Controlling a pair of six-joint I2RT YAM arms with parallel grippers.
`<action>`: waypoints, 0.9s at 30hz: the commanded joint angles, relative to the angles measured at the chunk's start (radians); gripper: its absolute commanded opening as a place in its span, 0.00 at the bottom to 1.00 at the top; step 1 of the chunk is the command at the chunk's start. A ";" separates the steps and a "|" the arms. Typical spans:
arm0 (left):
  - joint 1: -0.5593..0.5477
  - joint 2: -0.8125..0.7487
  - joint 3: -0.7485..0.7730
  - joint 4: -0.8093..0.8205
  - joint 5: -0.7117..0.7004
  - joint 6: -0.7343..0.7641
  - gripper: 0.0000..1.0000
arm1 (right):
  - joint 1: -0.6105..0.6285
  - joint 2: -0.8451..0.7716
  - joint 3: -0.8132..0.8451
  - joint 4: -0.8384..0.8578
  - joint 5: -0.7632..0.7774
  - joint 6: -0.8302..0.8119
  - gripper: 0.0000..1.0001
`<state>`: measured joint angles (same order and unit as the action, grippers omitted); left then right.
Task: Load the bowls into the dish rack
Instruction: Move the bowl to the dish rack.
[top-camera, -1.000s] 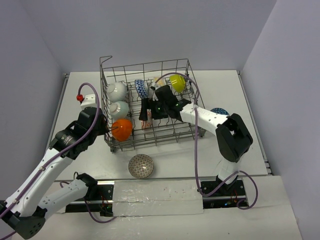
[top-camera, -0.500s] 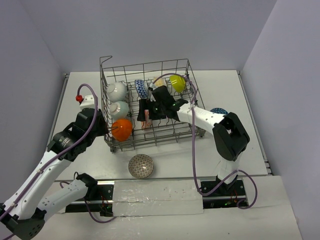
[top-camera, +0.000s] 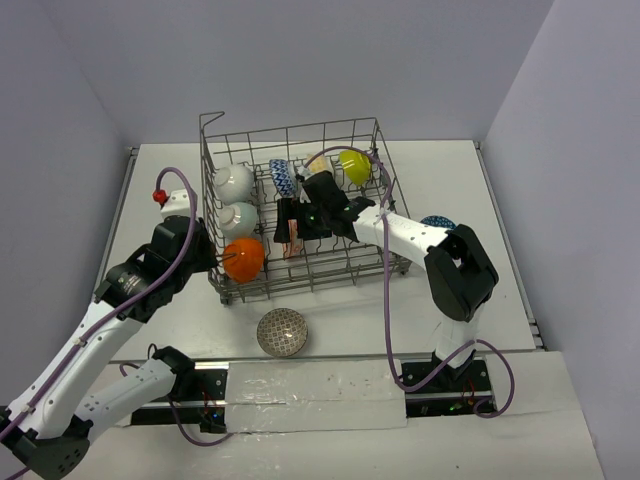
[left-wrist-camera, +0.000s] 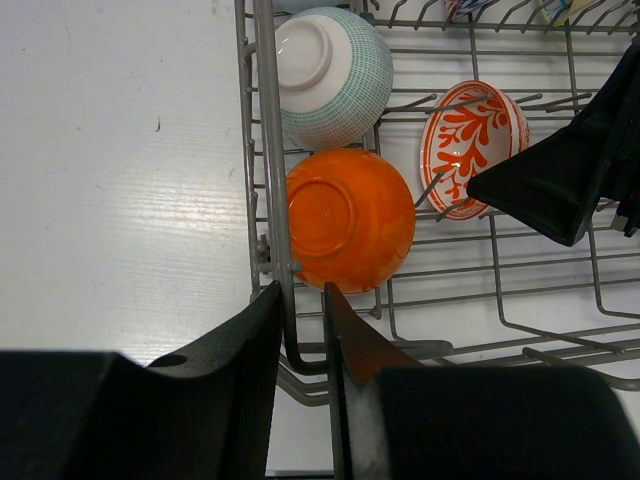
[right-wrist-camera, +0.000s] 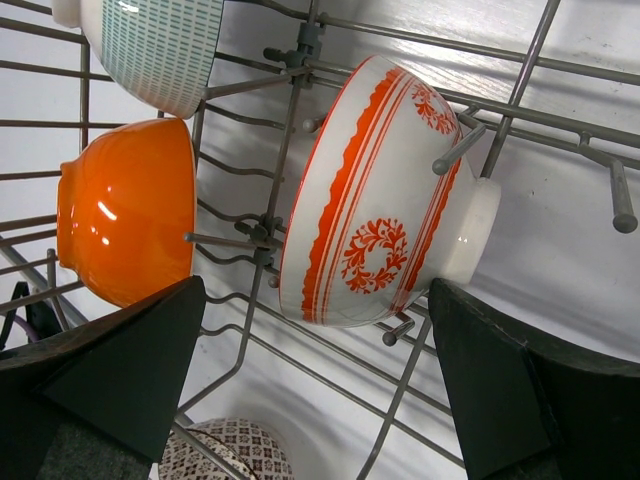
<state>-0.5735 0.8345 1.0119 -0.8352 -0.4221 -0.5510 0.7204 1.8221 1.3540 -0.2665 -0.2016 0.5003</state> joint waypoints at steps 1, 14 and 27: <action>-0.003 0.003 -0.001 0.018 0.023 0.025 0.27 | 0.017 -0.007 0.053 0.036 -0.025 0.001 1.00; -0.003 0.003 -0.004 0.024 0.029 0.025 0.27 | 0.025 -0.053 0.045 0.122 -0.150 0.014 0.98; -0.003 0.000 -0.007 0.027 0.040 0.016 0.27 | 0.040 -0.067 0.028 0.222 -0.275 0.040 0.97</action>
<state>-0.5713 0.8413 1.0119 -0.8345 -0.4267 -0.5377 0.7197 1.8030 1.3544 -0.2451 -0.2951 0.4995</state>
